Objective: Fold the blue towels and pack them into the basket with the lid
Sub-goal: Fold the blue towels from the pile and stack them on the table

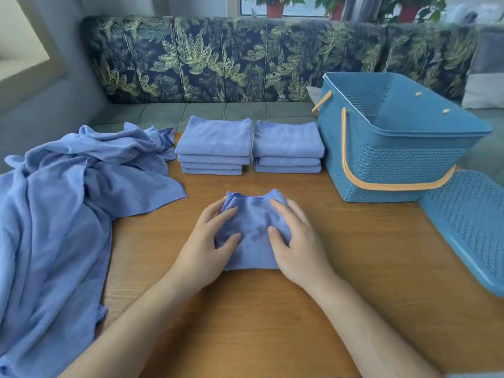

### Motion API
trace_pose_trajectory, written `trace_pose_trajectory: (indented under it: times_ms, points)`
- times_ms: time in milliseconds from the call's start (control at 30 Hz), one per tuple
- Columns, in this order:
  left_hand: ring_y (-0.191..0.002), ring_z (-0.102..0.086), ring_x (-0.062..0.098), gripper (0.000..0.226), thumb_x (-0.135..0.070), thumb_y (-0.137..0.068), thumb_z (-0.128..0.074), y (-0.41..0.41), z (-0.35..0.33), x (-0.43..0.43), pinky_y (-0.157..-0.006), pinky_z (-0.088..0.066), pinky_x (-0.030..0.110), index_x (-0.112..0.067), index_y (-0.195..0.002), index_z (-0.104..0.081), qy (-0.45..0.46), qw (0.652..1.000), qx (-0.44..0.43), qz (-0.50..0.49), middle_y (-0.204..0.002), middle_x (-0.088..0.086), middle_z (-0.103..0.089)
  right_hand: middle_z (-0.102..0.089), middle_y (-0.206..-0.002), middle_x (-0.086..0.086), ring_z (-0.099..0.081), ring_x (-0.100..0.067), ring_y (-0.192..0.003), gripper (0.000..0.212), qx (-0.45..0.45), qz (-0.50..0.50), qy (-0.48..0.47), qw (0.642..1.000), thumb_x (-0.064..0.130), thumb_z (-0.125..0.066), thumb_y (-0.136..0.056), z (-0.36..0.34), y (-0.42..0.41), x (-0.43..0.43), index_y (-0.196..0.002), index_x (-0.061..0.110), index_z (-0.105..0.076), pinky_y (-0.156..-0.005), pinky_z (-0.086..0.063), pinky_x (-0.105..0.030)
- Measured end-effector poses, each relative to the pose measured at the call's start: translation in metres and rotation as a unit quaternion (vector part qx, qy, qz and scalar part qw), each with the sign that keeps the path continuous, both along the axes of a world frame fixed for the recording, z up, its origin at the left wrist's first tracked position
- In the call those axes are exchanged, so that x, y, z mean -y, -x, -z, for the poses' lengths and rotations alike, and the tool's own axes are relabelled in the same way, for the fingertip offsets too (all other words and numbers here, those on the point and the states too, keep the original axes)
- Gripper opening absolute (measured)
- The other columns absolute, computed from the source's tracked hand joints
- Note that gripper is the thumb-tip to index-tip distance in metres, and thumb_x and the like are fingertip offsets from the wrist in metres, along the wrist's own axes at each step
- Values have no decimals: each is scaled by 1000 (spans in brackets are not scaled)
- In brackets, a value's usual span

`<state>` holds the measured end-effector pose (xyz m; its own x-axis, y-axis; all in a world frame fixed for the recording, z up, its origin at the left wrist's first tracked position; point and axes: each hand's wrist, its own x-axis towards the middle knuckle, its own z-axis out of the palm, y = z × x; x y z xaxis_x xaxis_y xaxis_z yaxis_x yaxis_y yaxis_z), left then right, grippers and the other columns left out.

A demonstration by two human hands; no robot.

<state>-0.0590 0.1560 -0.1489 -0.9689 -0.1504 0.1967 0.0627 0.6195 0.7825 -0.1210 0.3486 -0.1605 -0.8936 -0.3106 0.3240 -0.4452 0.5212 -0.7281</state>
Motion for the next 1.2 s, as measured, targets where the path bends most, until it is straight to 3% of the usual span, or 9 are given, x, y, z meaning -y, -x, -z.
trace_pose_trajectory:
  times_ms: [167, 333, 533, 633, 700, 900, 1000, 1100, 1200]
  points:
    - [-136, -25, -20, 55, -7, -93, -66, 28, -31, -8, -105, -33, 7, -28, -141, -51, -57, 997, -44, 7, -151, -29, -29, -30, -160, 9, -24, 5, -144, 65, 7, 6, 37, 999, 3, -58, -88, -43, 19, 2, -150, 15, -44, -111, -20, -6]
    - [-122, -36, -12, 60, 0, -88, -59, 137, -98, -11, -82, -29, -8, -18, -144, -49, -9, 999, -42, 15, -149, -18, -31, -16, -165, -9, -31, -29, -146, 63, -43, 83, -95, 991, 11, -53, -90, -111, 115, 11, -150, 8, -38, -114, -34, -39]
    - [-135, -41, 19, 57, 5, -85, -50, 263, -112, -15, -92, -31, 15, -6, -141, -51, 128, 991, 28, 25, -155, 2, -29, -20, -154, -20, -40, -41, -132, 56, -20, 136, -228, 964, 9, -63, -87, -121, 218, 28, -138, 4, -41, -103, -41, -44]
    - [-125, -46, 25, 33, -8, -81, -49, 295, -92, -12, -87, -36, 20, -3, -112, -61, 229, 968, 99, 28, -144, 10, -38, -8, -161, -19, -35, -38, -139, 60, 13, 160, -256, 953, 10, -62, -90, -100, 240, 31, -145, 5, -37, -110, -39, -40]
    - [-140, -38, 27, 18, -14, -87, -49, 301, -80, -16, -89, -41, 27, -6, -98, -61, 293, 947, 130, 33, -146, 17, -40, -4, -165, -14, -27, -36, -144, 55, 15, 200, -273, 941, 11, -55, -97, -85, 244, 32, -148, 8, -37, -114, -36, -39]
    - [-149, -26, 38, 46, -27, -109, -27, 309, -63, -32, -117, -28, 52, -4, -143, -46, 399, 911, 26, 100, -162, 22, -24, -24, -166, -5, -8, -26, -155, 50, -80, 121, -240, 960, 30, -32, -106, -48, 240, 27, -155, 19, -33, -125, -12, -42]
    - [-120, -51, 62, 73, -32, -110, -5, 308, -35, -27, -86, -49, 72, 13, -117, -62, 446, 876, 68, 172, -133, 41, -51, -12, -169, -5, -4, -21, -156, 53, -23, 128, -280, 951, 35, -19, -108, -28, 235, 22, -160, 20, -22, -126, -5, -42]
    - [-150, -18, 44, 69, -44, -107, -4, 299, -36, -30, -118, -23, 62, 0, -150, -35, 441, 884, 93, 126, -162, 24, -20, -10, -169, -3, -3, -21, -156, 53, -17, 130, -286, 949, 35, -16, -109, -29, 234, 23, -160, 21, -20, -126, -3, -44]
    - [-154, -7, 34, 54, -37, -109, -17, 296, -40, -29, -122, -12, 53, -9, -155, -23, 368, 925, 56, 80, -166, 17, -11, -12, -169, -4, -3, -23, -156, 54, -11, 128, -300, 945, 36, -14, -108, -37, 235, 25, -160, 21, -20, -126, 1, -45]
